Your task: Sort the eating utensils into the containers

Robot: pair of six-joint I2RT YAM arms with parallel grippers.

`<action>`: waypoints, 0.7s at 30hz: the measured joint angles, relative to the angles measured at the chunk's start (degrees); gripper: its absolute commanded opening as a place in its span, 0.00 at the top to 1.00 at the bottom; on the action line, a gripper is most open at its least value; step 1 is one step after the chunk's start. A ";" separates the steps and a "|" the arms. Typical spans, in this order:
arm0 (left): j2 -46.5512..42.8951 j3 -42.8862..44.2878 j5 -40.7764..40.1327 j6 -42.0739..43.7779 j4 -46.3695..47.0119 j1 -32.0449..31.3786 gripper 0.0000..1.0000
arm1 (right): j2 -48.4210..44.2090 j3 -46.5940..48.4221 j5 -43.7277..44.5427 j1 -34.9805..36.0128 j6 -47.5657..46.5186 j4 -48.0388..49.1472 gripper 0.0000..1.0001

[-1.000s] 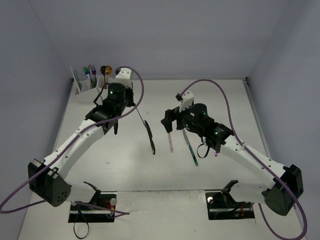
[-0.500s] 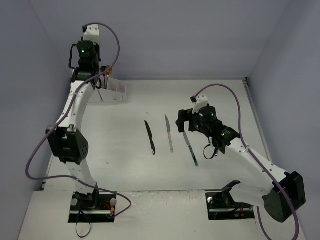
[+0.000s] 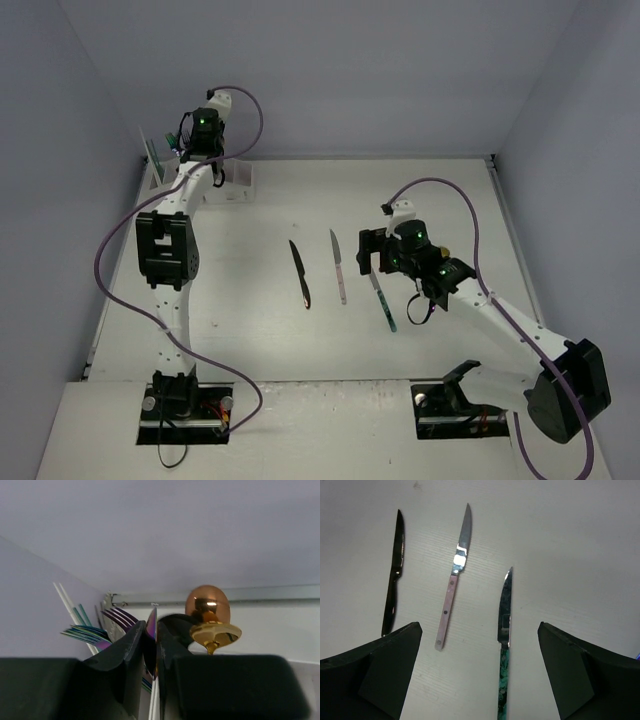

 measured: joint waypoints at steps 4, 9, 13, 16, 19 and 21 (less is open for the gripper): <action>0.38 -1.32 -0.07 -0.10 0.12 0.00 0.56 | -0.04 -0.21 4.09 -0.10 1.61 -1.26 0.00; -1.74 -4.45 0.74 -1.54 1.38 0.00 0.32 | -0.04 -0.21 10.58 -2.05 4.87 -5.30 0.00; -8.08 -10.60 2.56 -5.00 1.35 0.00 0.20 | -0.07 -0.21 14.30 -5.22 7.71 -8.28 0.00; -15.87 -16.39 4.57 -9.80 0.48 -0.07 0.15 | -0.22 -0.22 16.12 -8.07 9.33 -9.82 0.00; -25.32 -21.10 6.98 -15.52 -1.36 -0.40 0.13 | -0.26 -0.29 16.99 -11.87 10.17 -10.63 0.01; -32.27 -23.36 9.30 -19.69 -4.26 -0.72 0.13 | 0.31 -0.31 17.43 -14.28 10.46 -10.97 0.02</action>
